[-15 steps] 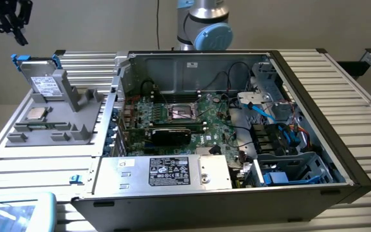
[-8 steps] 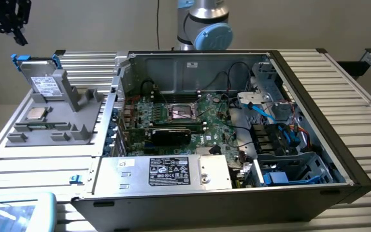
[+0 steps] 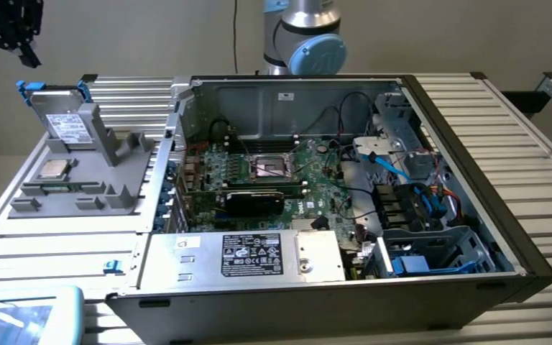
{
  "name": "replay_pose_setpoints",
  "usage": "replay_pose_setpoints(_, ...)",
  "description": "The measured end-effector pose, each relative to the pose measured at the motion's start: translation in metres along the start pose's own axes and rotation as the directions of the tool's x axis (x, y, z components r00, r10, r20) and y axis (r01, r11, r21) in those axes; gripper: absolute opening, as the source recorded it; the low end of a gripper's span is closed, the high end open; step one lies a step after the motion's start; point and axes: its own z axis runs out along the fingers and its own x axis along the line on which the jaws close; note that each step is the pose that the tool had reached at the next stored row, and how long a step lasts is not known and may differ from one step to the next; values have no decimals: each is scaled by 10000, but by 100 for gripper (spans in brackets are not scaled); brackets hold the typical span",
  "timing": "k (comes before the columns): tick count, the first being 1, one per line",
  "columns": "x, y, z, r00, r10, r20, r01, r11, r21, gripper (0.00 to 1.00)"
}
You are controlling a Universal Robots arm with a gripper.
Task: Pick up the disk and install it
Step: 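Pick up the disk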
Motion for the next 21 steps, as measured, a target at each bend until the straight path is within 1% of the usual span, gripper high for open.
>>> replay_pose_setpoints(2,0,0,0,9993,-370,-16,370,9993,-16,11)
replay_pose_setpoints(5,0,0,2,9959,-902,-37,902,9959,-39,11)
replay_pose_setpoints(7,0,0,3,9920,-1265,-51,1264,9920,-55,11)
replay_pose_setpoints(10,0,0,5,9835,-1807,-71,1806,9835,-81,11)
replay_pose_setpoints(13,0,0,7,9722,-2339,-88,2338,9722,-108,11)
replay_pose_setpoints(16,0,0,9,9580,-2865,-105,2864,9580,-135,11)
replay_pose_setpoints(19,0,0,10,9410,-3382,-120,3380,9410,-164,11)
replay_pose_setpoints(21,0,0,12,9282,-3718,-128,3715,9282,-182,11)
